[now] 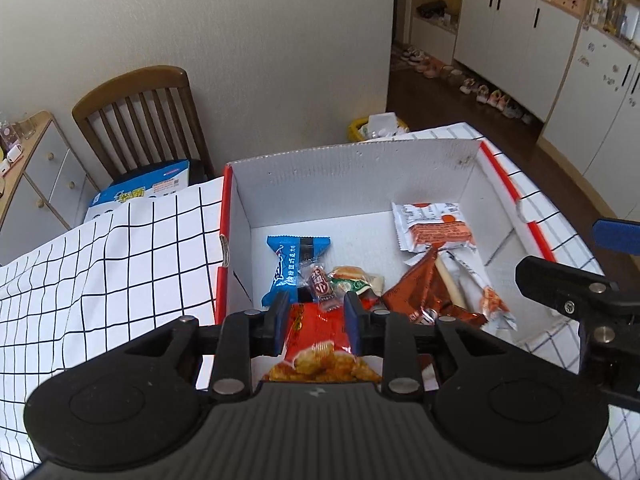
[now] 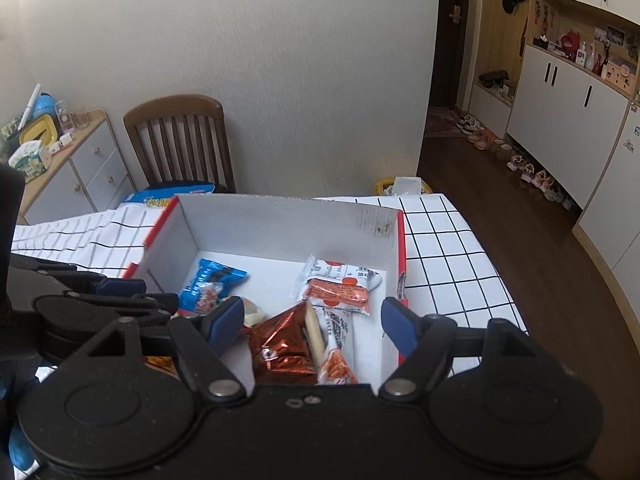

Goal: Organize snacks
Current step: 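Lower both held snacks into the red box and open both tools, then withdraw both tools up and away from the red box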

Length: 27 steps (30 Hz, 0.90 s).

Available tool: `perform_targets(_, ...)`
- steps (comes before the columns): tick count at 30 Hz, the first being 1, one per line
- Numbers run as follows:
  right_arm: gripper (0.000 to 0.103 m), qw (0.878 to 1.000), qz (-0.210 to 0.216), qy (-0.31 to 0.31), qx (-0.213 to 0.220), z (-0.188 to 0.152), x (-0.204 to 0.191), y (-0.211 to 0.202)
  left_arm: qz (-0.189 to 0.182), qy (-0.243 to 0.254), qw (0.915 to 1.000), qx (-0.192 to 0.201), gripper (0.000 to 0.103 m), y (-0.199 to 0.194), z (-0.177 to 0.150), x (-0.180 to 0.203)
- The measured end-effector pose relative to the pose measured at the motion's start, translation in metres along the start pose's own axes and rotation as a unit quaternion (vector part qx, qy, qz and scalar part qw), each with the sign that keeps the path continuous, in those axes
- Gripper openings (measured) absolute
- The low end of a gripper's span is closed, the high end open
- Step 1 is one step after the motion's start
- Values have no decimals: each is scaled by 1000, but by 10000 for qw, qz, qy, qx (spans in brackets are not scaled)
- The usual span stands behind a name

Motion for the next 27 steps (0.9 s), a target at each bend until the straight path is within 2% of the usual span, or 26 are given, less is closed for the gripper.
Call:
perform_targets(11, 82, 9995, 65, 103, 281, -7, -14, -44, -369, 52, 9990, 227, 30, -51, -15, -12)
perform_targets(12, 82, 9994, 88, 125, 299, -8, -16, -48, -398, 44, 9989, 245, 34, -55, -17, -13)
perform_targets(14, 82, 9992, 127, 146, 336, -10, -19, -55, -437, 52, 9983, 388, 70, -66, -20, -16)
perform_targets(16, 83, 9991, 155, 130, 382, -14, -23, -62, -419, 82, 9970, 642, 79, -79, -23, -18)
perform_targets(27, 95, 9966, 451, 168, 672, -37, -52, -109, -790, -98, 9947, 649, 79, -121, -51, -35)
Point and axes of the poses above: each gripper's, at about its wrist camera, not at the fingertips, and y roughly the way its jaws point, x to its right, z to its top, the point moved 10 cm from there along y, roughly the way its jaws point, and after that the axes turned 15 degrees about -y, right-handed, at the moved point
